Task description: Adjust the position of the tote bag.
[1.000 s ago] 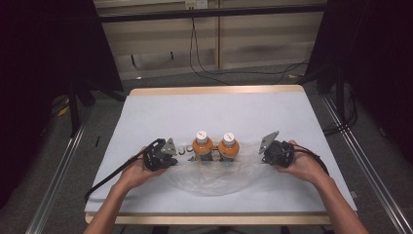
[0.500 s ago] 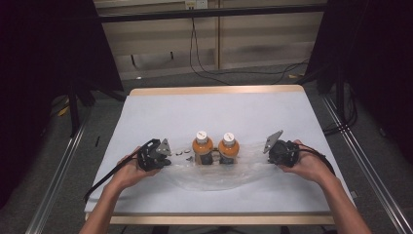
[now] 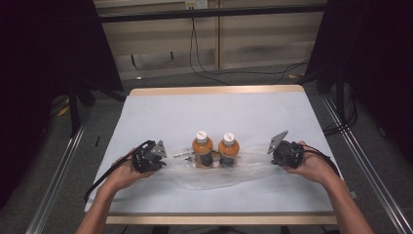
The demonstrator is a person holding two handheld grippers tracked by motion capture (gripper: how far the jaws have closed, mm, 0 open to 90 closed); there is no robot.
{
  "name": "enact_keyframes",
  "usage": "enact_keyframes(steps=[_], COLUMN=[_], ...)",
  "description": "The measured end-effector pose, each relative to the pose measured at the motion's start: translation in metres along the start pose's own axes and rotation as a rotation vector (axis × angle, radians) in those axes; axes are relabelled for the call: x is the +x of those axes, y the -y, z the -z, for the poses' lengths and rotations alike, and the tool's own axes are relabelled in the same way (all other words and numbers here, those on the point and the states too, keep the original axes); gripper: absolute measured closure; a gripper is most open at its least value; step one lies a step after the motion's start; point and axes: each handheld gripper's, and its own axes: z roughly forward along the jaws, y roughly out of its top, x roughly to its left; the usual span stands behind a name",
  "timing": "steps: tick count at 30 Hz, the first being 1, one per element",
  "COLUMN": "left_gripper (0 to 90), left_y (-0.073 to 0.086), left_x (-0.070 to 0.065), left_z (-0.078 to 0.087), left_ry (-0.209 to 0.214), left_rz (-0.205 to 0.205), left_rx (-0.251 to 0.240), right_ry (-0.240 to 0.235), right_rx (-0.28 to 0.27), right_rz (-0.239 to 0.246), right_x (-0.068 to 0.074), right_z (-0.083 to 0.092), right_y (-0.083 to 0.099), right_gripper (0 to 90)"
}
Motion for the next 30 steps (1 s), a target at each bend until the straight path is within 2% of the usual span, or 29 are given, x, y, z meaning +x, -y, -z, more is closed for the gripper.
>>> enact_keyframes(steps=[6, 15, 17, 18, 20, 22, 25, 28, 30], left_gripper=[90.0, 90.0, 90.0, 90.0, 90.0, 90.0, 90.0, 90.0, 90.0], left_y=[0.001, 0.005, 0.008, 0.008, 0.009, 0.012, 0.016, 0.017, 0.017], left_x=[0.001, 0.004, 0.005, 0.006, 0.007, 0.011, 0.013, 0.015, 0.017], left_z=[0.001, 0.002, 0.003, 0.003, 0.004, 0.003, 0.004, 0.005, 0.008], left_ry=[0.002, 0.022, 0.03, 0.03, 0.043, 0.073, 0.092, 0.114, 0.115], left_rz=[-0.013, 0.011, 0.012, 0.013, 0.02, 0.047, 0.084, 0.104, 0.112], left_rx=[0.008, -0.007, -0.01, -0.007, -0.013, -0.045, -0.105, -0.149, -0.172], right_ry=[-0.006, -0.02, -0.029, -0.028, -0.02, -0.006, -0.006, -0.015, -0.021], right_rx=[-0.007, -0.032, -0.036, -0.043, -0.051, -0.045, -0.059, -0.08, -0.103], right_rz=[-0.011, -0.025, -0.051, -0.036, -0.044, -0.026, -0.032, -0.053, -0.053], right_x=[0.0, -0.002, -0.001, -0.002, -0.001, 0.0, -0.001, -0.001, -0.003], right_z=[0.001, 0.002, 0.003, 0.003, 0.002, 0.002, 0.002, 0.001, 0.002], right_y=[0.004, 0.009, 0.011, 0.012, 0.012, 0.012, 0.012, 0.013, 0.013], right_gripper=[90.0, 90.0, 90.0, 90.0, 90.0, 90.0, 90.0, 90.0, 90.0])
